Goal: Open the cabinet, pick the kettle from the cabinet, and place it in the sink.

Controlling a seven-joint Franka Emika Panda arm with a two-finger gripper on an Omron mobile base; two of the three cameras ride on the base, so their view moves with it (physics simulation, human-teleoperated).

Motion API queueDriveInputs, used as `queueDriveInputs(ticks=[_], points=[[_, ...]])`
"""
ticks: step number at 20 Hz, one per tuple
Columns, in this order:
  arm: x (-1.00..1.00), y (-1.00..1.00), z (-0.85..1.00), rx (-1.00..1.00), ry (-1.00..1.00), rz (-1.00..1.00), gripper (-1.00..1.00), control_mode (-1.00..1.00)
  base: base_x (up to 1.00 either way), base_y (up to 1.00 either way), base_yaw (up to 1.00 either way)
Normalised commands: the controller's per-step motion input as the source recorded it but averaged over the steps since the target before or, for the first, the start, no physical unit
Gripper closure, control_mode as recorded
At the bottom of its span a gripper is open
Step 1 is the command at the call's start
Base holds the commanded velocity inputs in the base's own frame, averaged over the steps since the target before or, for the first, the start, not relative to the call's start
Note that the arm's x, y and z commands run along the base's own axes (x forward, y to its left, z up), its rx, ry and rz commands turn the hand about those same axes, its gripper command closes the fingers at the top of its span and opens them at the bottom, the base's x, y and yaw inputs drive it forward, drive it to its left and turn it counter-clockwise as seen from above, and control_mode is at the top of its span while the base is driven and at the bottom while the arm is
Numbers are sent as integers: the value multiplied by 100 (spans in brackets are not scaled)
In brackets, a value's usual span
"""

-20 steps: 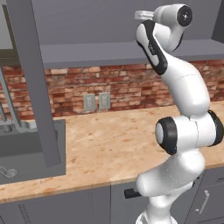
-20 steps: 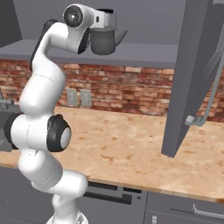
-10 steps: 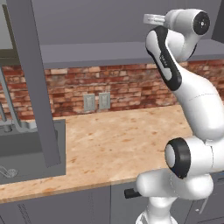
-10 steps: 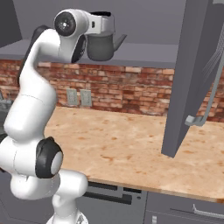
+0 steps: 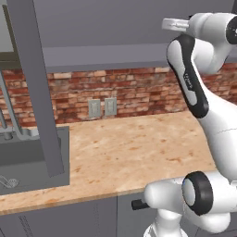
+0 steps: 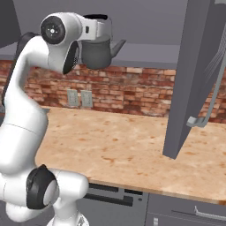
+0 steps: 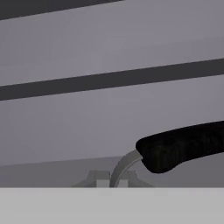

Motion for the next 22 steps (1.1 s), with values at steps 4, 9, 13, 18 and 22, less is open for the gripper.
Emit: queueDriveInputs(ticks=[4, 9, 13, 18, 22], points=[[-75, 2, -23, 0, 0, 0, 100, -100, 0, 0, 0], [-75, 6, -32, 0, 0, 0, 100, -100, 0, 0, 0], [-75, 9, -36, 0, 0, 0, 100, -100, 0, 0, 0], [-70, 12, -39, -1, 8, 0, 100, -100, 0, 0, 0], [-44, 18, -61, -1, 26, 0, 100, -100, 0, 0, 0]])
